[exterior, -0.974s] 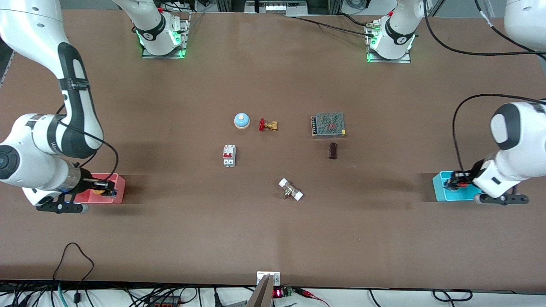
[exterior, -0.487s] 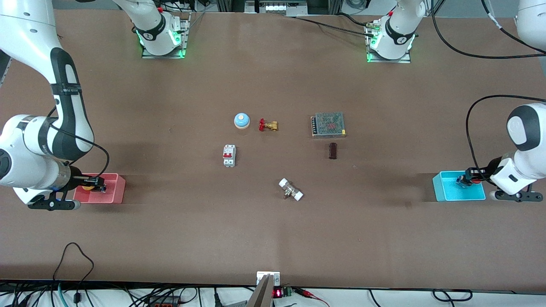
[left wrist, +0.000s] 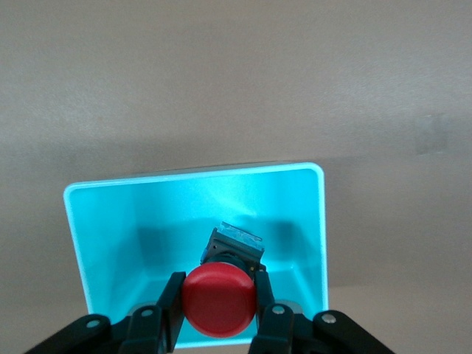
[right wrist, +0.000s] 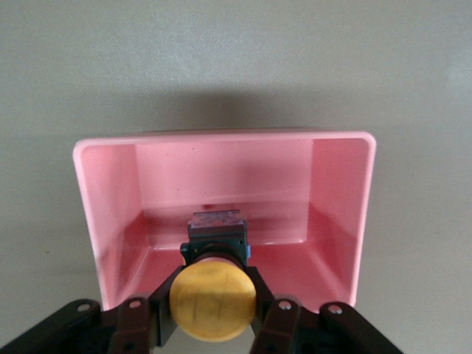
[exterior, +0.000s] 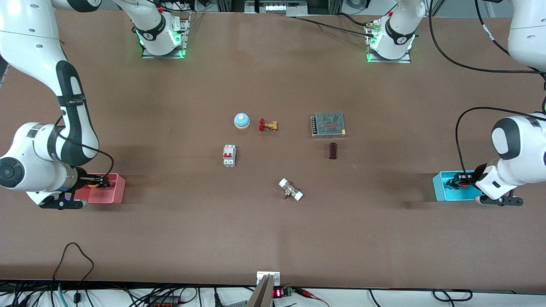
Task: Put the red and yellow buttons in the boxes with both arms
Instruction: 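Lower the yellow button into the pink box while the left gripper lowers red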
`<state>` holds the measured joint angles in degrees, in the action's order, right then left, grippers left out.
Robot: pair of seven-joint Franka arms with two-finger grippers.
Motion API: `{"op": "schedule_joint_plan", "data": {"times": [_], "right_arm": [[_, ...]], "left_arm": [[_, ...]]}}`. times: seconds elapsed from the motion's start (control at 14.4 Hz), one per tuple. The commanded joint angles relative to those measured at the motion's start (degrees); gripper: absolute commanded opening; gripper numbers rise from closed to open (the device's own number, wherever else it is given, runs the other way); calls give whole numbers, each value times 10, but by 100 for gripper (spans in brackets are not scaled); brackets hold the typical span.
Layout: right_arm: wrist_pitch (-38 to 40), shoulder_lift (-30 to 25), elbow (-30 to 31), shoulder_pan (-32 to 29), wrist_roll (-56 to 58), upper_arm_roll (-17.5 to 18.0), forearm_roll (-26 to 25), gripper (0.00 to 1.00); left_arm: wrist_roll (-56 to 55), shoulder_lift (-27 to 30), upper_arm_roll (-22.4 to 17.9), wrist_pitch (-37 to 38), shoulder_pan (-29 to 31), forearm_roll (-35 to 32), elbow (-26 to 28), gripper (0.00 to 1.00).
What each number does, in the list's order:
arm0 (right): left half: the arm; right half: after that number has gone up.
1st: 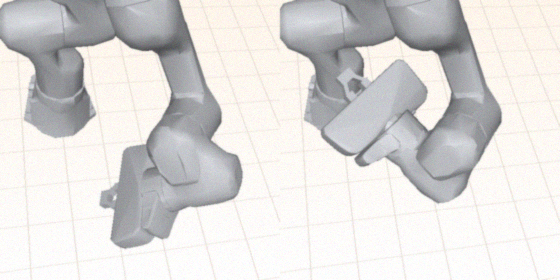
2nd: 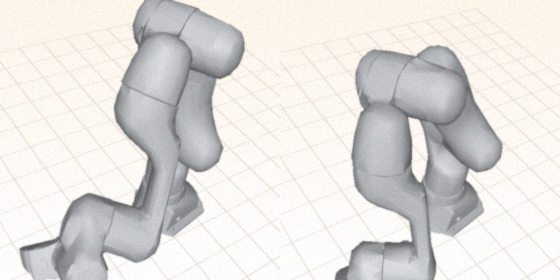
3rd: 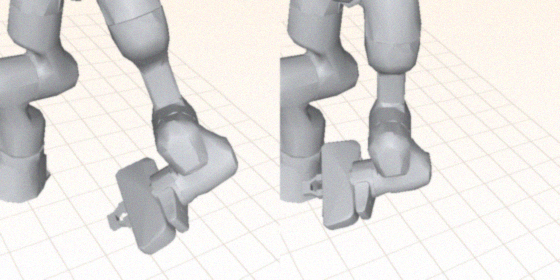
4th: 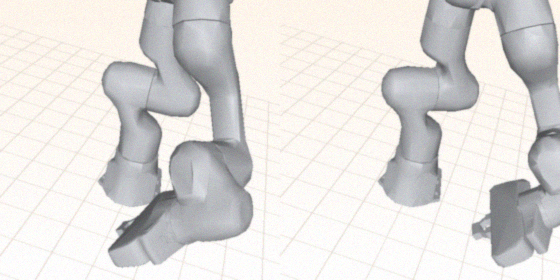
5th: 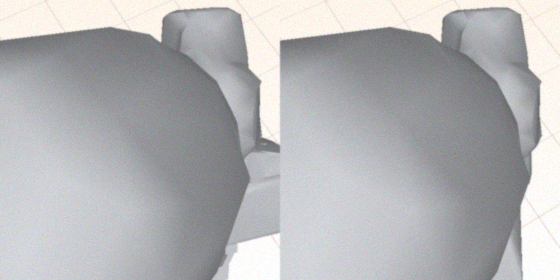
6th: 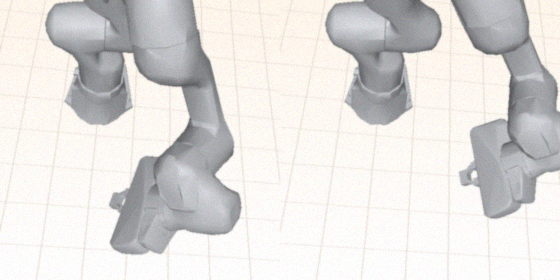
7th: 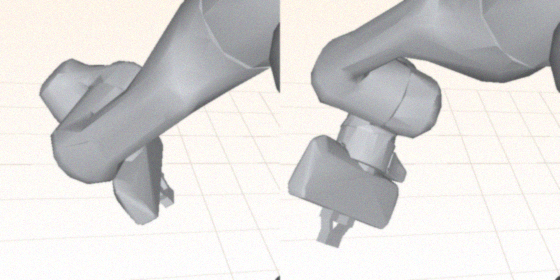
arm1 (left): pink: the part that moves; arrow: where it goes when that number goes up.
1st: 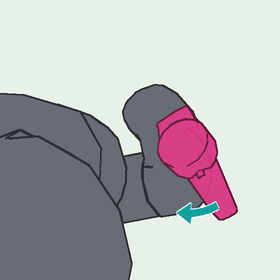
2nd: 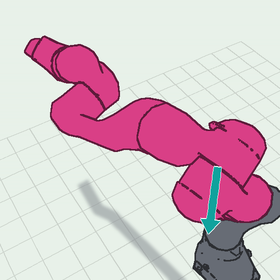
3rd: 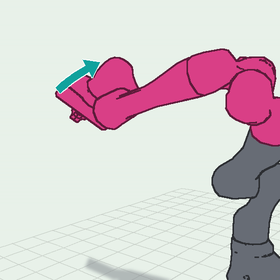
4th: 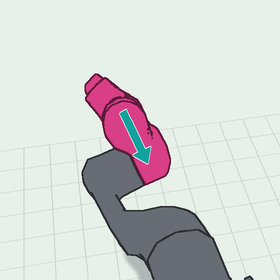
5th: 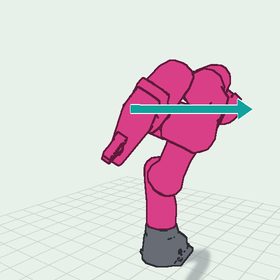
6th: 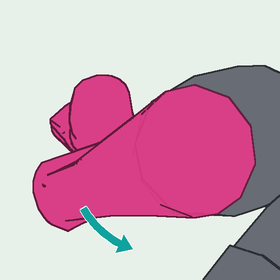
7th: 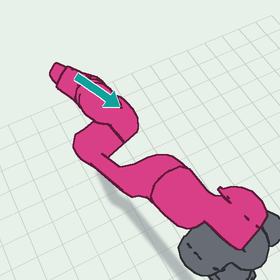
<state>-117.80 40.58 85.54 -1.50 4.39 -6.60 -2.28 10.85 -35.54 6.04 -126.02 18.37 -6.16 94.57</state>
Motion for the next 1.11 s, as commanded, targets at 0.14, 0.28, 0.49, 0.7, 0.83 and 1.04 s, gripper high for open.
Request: {"op": "schedule_joint_plan", "data": {"times": [0.14,0.28,0.49,0.7,0.83,1.04], "right_arm": [[-37,22,-4,-13,9,10,-10,28],[-41,23,-4,-12,9,10,-10,28],[-41,21,-6,-12,9,10,-10,51],[-37,13,-19,-10,2,10,-5,100],[-32,-1,-32,-9,4,11,-4,100],[19,-55,-33,-10,4,13,18,100]], "left_arm": [[11,-4,5,-8,8,-8,-4,39],[10,-4,5,-8,6,-8,-4,55],[8,-1,5,-7,1,-10,-13,90],[6,20,21,-3,-2,-11,-18,100],[-4,46,44,-1,-2,-9,-14,100],[-43,83,71,29,-2,-9,-8,100]]}}
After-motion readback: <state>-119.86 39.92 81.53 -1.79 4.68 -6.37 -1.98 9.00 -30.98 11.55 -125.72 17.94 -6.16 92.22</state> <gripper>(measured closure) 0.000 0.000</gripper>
